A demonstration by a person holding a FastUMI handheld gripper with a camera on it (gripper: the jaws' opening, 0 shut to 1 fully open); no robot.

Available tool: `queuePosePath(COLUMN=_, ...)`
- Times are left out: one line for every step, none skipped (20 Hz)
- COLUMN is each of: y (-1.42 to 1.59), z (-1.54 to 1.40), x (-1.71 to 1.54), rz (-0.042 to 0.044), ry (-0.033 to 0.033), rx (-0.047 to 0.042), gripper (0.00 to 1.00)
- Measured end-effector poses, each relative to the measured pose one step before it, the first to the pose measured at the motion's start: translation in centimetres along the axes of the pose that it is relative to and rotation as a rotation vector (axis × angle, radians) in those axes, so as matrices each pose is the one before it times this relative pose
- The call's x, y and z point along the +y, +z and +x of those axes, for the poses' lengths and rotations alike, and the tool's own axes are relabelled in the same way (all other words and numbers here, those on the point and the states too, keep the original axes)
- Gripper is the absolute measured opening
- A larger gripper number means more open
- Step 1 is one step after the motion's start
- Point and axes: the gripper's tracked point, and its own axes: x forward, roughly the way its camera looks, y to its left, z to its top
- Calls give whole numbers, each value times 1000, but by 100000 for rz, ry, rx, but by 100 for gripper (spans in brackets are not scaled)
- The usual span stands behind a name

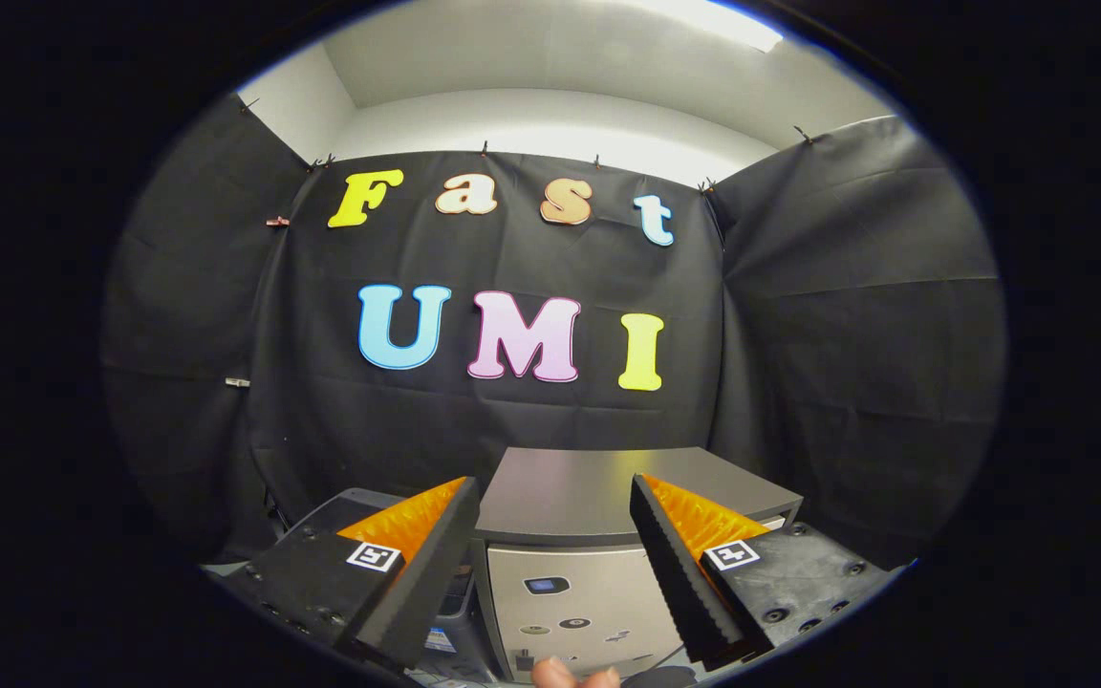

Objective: Put the clothes into the washing machine and then close the washing machine lid.

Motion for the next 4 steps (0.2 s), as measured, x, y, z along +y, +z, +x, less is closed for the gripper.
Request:
queuePosePath(y=-95, z=36, x=35, rz=-100, ry=85, rx=93, gripper=100)
queuePosePath(y=3, z=-79, x=47, rz=-65, ry=119, rx=185, gripper=100)
queuePosePath(y=37, z=-31, x=92, rz=-82, ry=218, rx=-14, gripper=100)
queuePosePath(y=50, z=-25, x=110, rz=-40, ry=134, rx=-53, gripper=99)
